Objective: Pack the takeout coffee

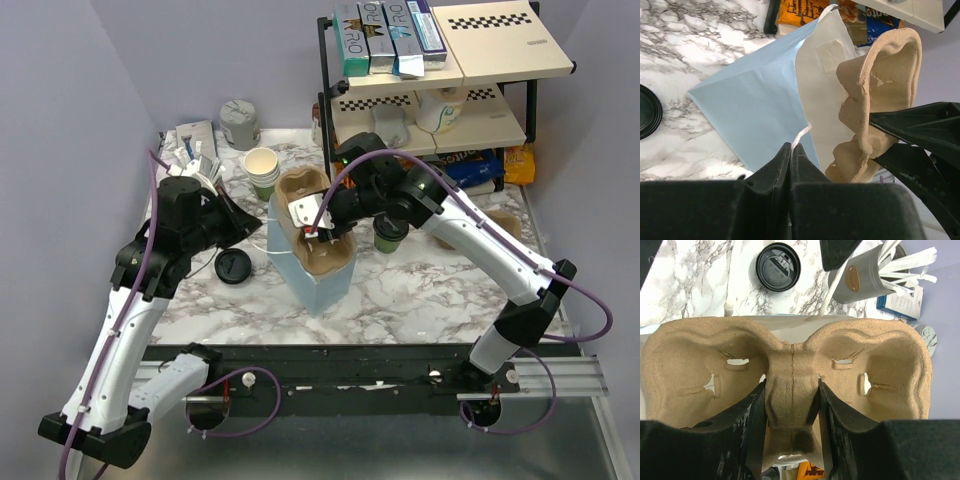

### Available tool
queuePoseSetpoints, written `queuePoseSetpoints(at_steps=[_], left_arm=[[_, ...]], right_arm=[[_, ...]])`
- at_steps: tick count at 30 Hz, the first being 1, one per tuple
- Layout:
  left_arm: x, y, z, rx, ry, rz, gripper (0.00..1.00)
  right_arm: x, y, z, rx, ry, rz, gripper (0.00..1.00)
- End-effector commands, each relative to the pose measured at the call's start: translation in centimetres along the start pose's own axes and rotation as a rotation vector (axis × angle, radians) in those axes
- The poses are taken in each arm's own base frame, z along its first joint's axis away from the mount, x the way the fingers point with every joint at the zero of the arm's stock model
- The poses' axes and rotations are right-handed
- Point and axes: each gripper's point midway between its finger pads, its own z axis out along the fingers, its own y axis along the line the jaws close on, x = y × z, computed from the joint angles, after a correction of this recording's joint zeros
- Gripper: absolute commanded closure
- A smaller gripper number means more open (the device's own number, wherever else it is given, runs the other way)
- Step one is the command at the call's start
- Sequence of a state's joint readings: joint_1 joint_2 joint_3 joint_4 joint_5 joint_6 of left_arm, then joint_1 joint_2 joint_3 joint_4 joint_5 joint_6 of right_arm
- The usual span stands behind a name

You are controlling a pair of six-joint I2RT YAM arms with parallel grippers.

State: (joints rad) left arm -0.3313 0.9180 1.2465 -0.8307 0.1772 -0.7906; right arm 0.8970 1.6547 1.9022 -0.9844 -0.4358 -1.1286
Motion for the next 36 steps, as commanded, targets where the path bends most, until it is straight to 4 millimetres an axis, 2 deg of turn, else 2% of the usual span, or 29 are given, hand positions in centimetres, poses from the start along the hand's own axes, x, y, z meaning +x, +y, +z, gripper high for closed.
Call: queuePoseSetpoints(at_steps=[1,4,8,11,15,18,22,25,29,30,34,36], left_arm=[[-0.7,0.9,-2.3,-0.056,-0.067,0.02,0.94],[-0.6,2.0,-2.8,-0.109,-0.07,0.033,1.0],[-0.6,2.5,-2.6,-0.134,-0.067,0.042,1.0],[-0.8,2.6,-2.3,-0.141,-0.073,0.044,1.0],[-1.5,1.6,-1.4,-0.099,-0.08,0.069,1.0],[-1.9,0.4,-0.5,-0.043,-0.077,0.094,1.0],[-1.9,0.0,-0.1,-0.019,-0.06,0.116,1.0],[-1.6,-0.1,-0.4,-0.003,-0.056,0.142,1.0],[-1.0,-0.4,-0.7,0.026,-0.03,0.172,1.0],[-0.9,-0.3,-0.6,0.023,-0.025,0.172,1.0],[-0.8,-0.1,-0.6,0.018,-0.017,0.194,1.0],[-0.9,0.1,-0.6,0.006,-0.021,0.191,1.0]], right_arm=[[-0.5,0.6,0.1,-0.023,-0.031,0.012,0.54],[-1.1,0.7,0.4,-0.043,-0.06,0.005,0.54],[-0.6,1.3,1.5,-0.084,-0.065,0.012,0.54],[-0.9,3.1,2.0,-0.164,-0.105,0.009,0.54],[0.1,3.5,3.5,-0.18,-0.099,0.002,0.54],[0.5,2.6,4.0,-0.155,-0.074,0.016,0.54],[1.0,1.5,4.4,-0.111,-0.045,0.058,0.54],[0.6,0.2,4.4,-0.06,-0.054,0.074,0.55],[0.0,-3.4,4.5,0.088,-0.065,0.09,0.55],[-0.2,-3.7,4.3,0.095,-0.067,0.077,0.55],[-0.1,-3.5,4.4,0.08,-0.059,0.041,0.55],[0.5,-2.8,4.4,0.049,-0.041,0.039,0.55]])
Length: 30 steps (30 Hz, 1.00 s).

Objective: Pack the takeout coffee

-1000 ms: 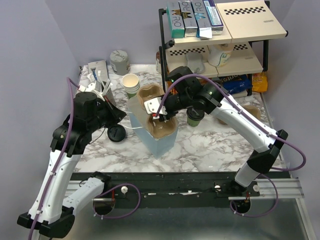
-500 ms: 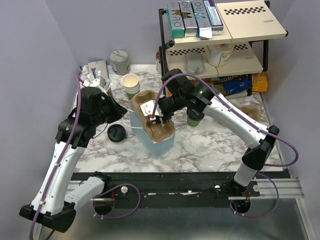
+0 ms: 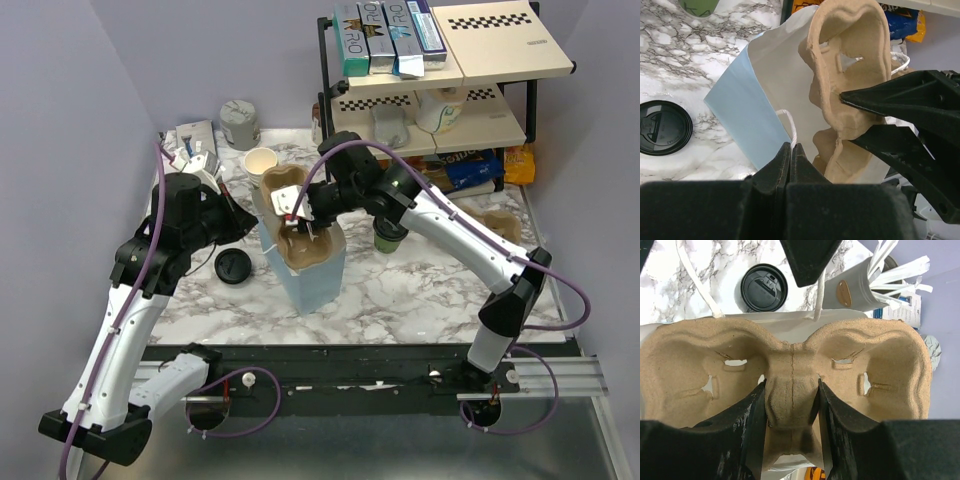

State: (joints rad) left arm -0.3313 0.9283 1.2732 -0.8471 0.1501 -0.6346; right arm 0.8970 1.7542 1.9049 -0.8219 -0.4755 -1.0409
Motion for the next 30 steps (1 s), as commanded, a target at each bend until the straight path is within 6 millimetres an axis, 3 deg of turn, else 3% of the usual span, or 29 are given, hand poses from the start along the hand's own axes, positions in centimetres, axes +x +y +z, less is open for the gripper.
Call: queuePoseSetpoints(at_steps=[1,6,10,16,20,24,30], left_arm=[[-0.5,-0.4,-0.4,0.018,-0.013,0.033,1.0],[-1.0,0.2,-0.3,-0.022,-0.039,0.031,1.0],[-1.3,0.3,0.0,-0.033,-0.041,0.026,1.0],[-1.5,0.2,1.1,-0.031,-0.027,0.013,1.0],[-2.4,-0.2,0.8,-0.026,-0.056,0.025,1.0],[-2.6,0.0,1.0,-0.033,-0.063,0.026,1.0],[-2.8,1.5,0.6,-0.106,-0.09,0.021,1.0]], right_arm=[[0.2,-0.2,0.1,0.001,0.021,-0.02,0.55],[1.8,3.4,-0.4,-0.082,0.049,-0.008,0.55],[2.8,3.4,-0.7,-0.021,0.073,-0.025,0.55],[2.0,3.7,-1.0,-0.036,0.045,0.014,0.55],[1.9,4.8,-0.2,-0.091,0.025,0.056,0.54],[3.3,6.0,0.7,-0.123,0.052,0.098,0.51],[4.2,7.7,0.3,-0.16,0.089,0.154,0.51]])
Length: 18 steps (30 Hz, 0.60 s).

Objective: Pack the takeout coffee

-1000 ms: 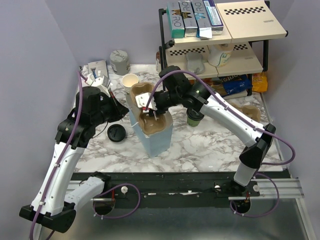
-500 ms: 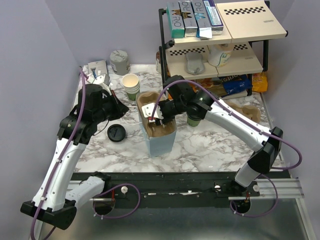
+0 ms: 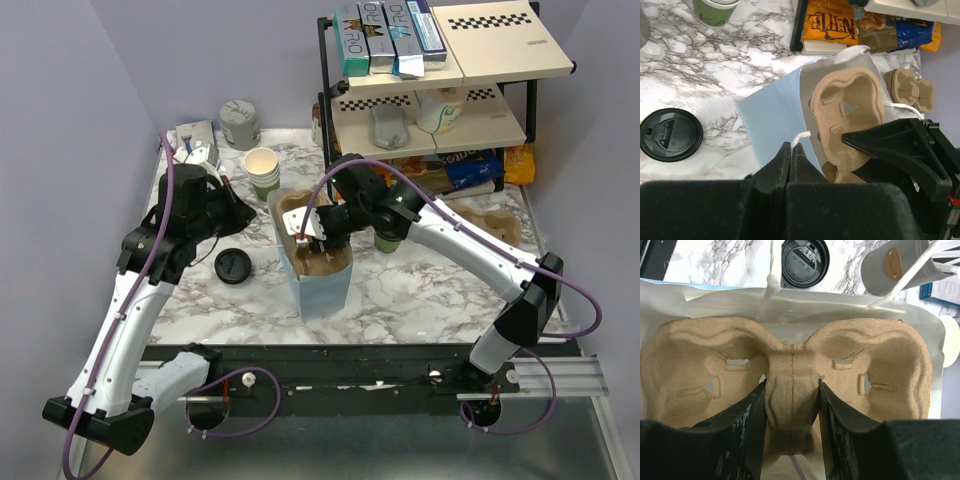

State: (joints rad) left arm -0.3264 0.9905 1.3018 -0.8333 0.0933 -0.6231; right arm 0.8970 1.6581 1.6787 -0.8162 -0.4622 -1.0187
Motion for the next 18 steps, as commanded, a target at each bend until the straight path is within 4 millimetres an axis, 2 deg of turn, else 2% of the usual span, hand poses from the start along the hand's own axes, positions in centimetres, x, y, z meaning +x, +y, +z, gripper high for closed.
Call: queuePoseSetpoints(at_steps=[1,5,9,12,14,18], left_arm=[[-1.7,0.4,-0.9,-0.031,-0.079,0.013,1.0],[-1.4,-0.3,-0.6,0.015,-0.064,0.021,1.0],[-1.1,-0.4,-0.3,0.029,-0.051,0.026,1.0],[-0.7,-0.5,-0.2,0.04,-0.039,0.029,1.0],[-0.5,-0.7,-0.2,0.054,-0.03,0.03,1.0],[-0.3,-1.0,-0.3,0.079,-0.025,0.042,1.0]], right_arm=[[1.0,2.5,0.5,-0.072,0.013,0.078,0.51],[0.6,2.7,1.1,-0.081,-0.02,0.086,0.49],[1.4,3.0,2.5,-0.129,-0.006,0.093,0.44],[1.2,2.3,3.0,-0.087,-0.025,0.086,0.4],[1.0,1.1,3.0,-0.03,-0.038,0.077,0.4],[1.4,0.9,3.3,-0.034,-0.012,0.09,0.4]])
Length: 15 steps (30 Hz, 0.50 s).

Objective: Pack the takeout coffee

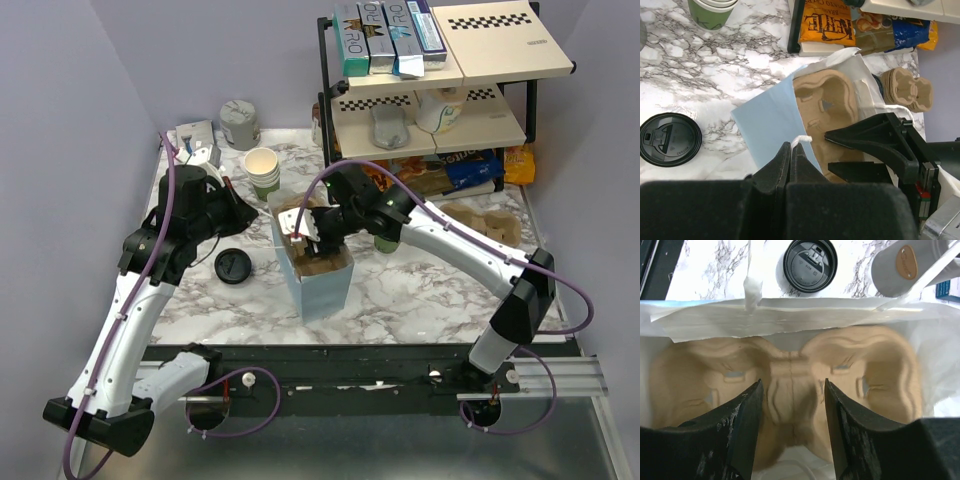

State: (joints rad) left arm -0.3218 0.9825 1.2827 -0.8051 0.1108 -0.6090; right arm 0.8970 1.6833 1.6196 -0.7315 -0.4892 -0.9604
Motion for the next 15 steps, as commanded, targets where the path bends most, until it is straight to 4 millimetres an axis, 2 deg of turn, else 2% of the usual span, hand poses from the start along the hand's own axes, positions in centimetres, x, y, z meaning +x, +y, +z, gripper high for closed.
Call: queuePoseSetpoints(at_steps=[1,4,7,13,15], left_arm=[[-0.4,-0.9,-0.5,0.057,-0.021,0.029,1.0],[-0.6,-0.7,-0.5,0.042,-0.029,0.031,1.0],[-0.7,-0.5,-0.5,0.031,-0.032,0.032,1.0],[-0.8,-0.5,-0.4,0.027,-0.031,0.031,1.0],[-0.6,-0.3,-0.3,0.023,-0.024,0.033,1.0]], right_arm=[[0.8,0.4,1.2,-0.029,0.019,0.034,0.4],[1.8,1.5,1.5,-0.066,0.048,0.056,0.4],[1.8,1.7,1.4,-0.051,0.038,0.068,0.4],[1.1,0.7,0.7,0.013,0.02,0.063,0.39],[0.9,-0.4,0.3,0.079,0.023,0.08,0.38]])
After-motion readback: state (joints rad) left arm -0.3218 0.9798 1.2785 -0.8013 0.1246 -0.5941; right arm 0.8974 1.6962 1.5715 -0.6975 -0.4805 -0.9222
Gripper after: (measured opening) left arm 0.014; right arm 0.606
